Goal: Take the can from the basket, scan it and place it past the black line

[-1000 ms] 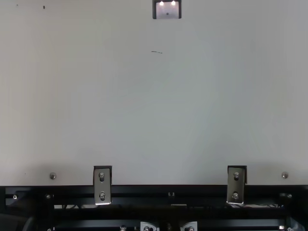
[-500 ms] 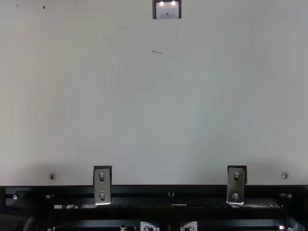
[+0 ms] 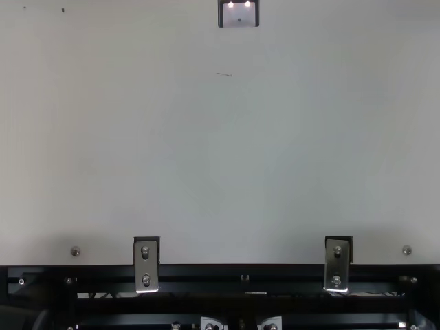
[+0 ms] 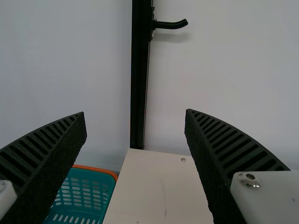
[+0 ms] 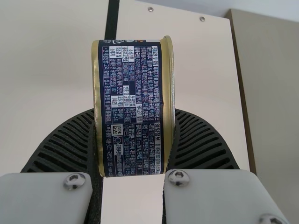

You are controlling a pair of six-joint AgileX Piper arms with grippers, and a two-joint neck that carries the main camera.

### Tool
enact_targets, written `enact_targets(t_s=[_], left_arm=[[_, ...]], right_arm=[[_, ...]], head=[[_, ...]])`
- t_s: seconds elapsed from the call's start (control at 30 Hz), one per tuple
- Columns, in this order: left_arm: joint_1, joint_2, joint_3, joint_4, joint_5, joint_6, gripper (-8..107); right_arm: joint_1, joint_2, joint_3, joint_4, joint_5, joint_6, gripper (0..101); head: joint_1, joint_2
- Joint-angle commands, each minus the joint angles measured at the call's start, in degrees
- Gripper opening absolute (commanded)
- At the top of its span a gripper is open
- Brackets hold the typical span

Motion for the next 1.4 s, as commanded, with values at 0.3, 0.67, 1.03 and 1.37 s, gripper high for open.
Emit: enact_targets(t_s=[0.3,0.67,1.03,1.37], left_arm=[[0.0,0.0,0.0,0.0,0.0,0.0,90],[0.0,0.0,0.0,0.0,0.0,0.0,90],[0.0,0.0,0.0,0.0,0.0,0.0,90],[0.0,0.0,0.0,0.0,0.0,0.0,90]], right_arm=[[-1.63,2.24,-0.19,-3.6,2.59,-1.27,0],[-2.39,3.99,1.7,-6.95,2.38,-2.2,0],[-2.39,4.93,6.9,-8.69,-0.78,-2.13,0],[-2.62,6.64,12.03,-10.08,-4.33,-1.85,0]], head=[[-1.83,-1.42],[-1.83,-1.42],[-1.83,-1.42],[-1.83,-1.42]])
